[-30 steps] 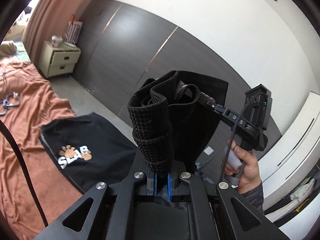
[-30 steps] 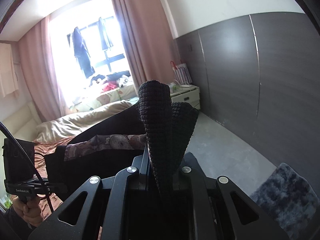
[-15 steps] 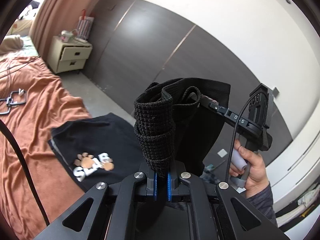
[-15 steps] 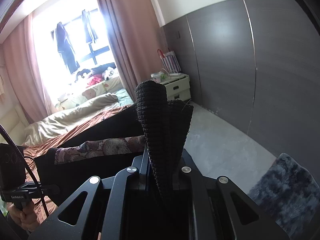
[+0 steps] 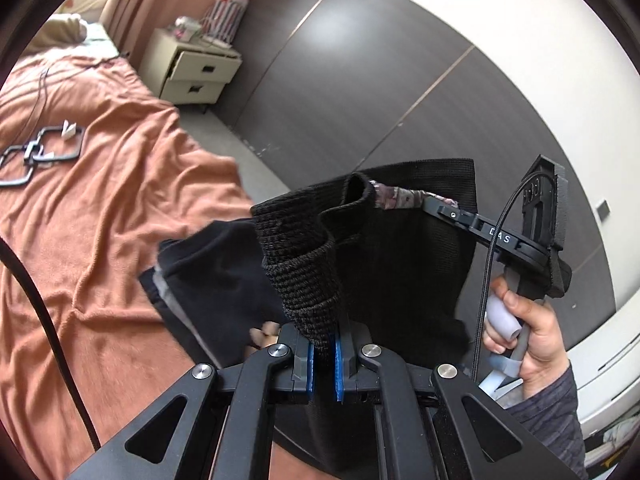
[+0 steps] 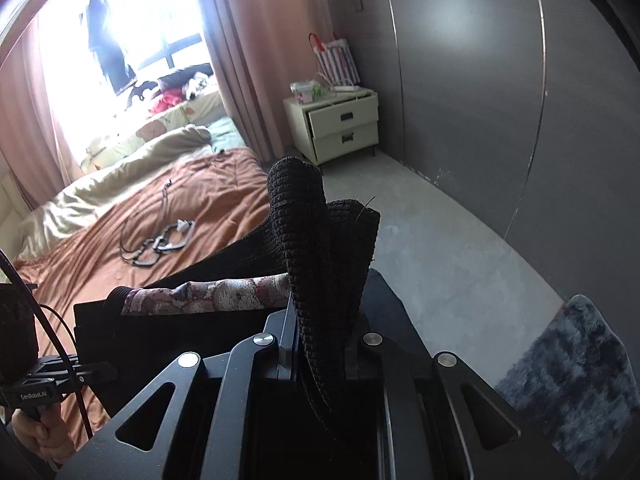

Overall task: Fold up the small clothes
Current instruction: 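Lower the sweater onto the folded black shirt and open both grippers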

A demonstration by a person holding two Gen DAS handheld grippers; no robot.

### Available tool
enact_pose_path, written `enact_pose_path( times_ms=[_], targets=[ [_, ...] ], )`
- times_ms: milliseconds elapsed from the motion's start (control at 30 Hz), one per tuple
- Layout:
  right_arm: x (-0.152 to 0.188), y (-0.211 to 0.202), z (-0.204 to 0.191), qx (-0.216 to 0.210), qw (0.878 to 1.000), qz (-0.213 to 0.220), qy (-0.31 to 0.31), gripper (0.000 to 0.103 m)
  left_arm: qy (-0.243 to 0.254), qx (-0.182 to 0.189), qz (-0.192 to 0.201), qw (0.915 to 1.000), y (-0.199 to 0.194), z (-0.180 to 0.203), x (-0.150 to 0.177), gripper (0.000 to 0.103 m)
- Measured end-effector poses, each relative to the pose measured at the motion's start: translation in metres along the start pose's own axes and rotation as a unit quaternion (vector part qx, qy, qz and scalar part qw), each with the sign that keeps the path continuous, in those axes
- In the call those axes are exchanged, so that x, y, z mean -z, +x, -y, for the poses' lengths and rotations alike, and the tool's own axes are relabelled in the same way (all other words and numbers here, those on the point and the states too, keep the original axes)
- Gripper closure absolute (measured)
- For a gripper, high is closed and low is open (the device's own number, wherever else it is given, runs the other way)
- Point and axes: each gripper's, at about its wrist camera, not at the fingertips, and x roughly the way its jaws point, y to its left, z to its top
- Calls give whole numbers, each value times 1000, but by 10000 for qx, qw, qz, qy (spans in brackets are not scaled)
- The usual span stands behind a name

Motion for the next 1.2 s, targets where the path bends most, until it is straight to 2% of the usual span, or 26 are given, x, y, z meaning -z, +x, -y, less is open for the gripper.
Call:
enact_pose_path(
  times_ms=[100,133,167,200,233,267,333,500,533,600,667,800,867,933,1067,1133,1200],
  targets=[
    [-10,19,3,140,9998,-111,-77,93,-111,-156,-37,9998,16,-23,-4,95],
    [-27,27,9,277,9994,-185,-101,92,-137,-398,-93,9991,23,-32,-4,88],
    [-31,38,10,485,9979,-408,-96,87,-138,-681,-234,9973,30,-40,-3,83],
    [-32,47,12,601,9965,-583,-65,83,-167,-917,-348,9950,36,-47,-1,73],
    [-33,51,13,695,9952,-687,-36,82,-197,-1025,-383,9938,38,-53,0,65],
    [-34,49,15,803,9943,-702,-26,81,-230,-1081,-381,9931,38,-59,2,63],
    [-36,32,18,1042,9930,-564,-44,81,-259,-1155,-332,9924,32,-69,5,53],
    [-28,-13,25,895,9949,-463,-75,81,-170,-1282,-190,9914,23,-72,0,45],
    [-25,-18,24,808,9950,-572,-131,81,-141,-1293,-202,9913,27,-71,-2,40],
    [-10,-9,26,737,9936,-830,-201,82,-54,-1336,-227,9908,33,-68,-4,36],
    [-4,5,28,777,9906,-1089,-274,83,64,-1362,-232,9904,43,-68,-5,35],
    [-7,29,43,885,9859,-1413,-173,83,125,-1533,-328,9876,68,-79,-13,34],
    [-11,40,49,963,9848,-1440,-115,83,82,-1580,-274,9870,75,-88,-15,25],
    [-16,44,58,1038,9844,-1419,12,83,18,-1847,-218,9826,79,-97,-16,13],
    [-28,39,70,1042,9834,-1483,80,83,-88,-1884,-273,9817,77,-102,-27,15],
    [-32,24,68,1118,9835,-1423,79,83,97,-2014,-163,9793,65,-92,-38,25],
    [-36,-12,68,1060,9879,-1135,-40,83,210,-2011,-54,9793,49,-80,-48,25]
  ],
)
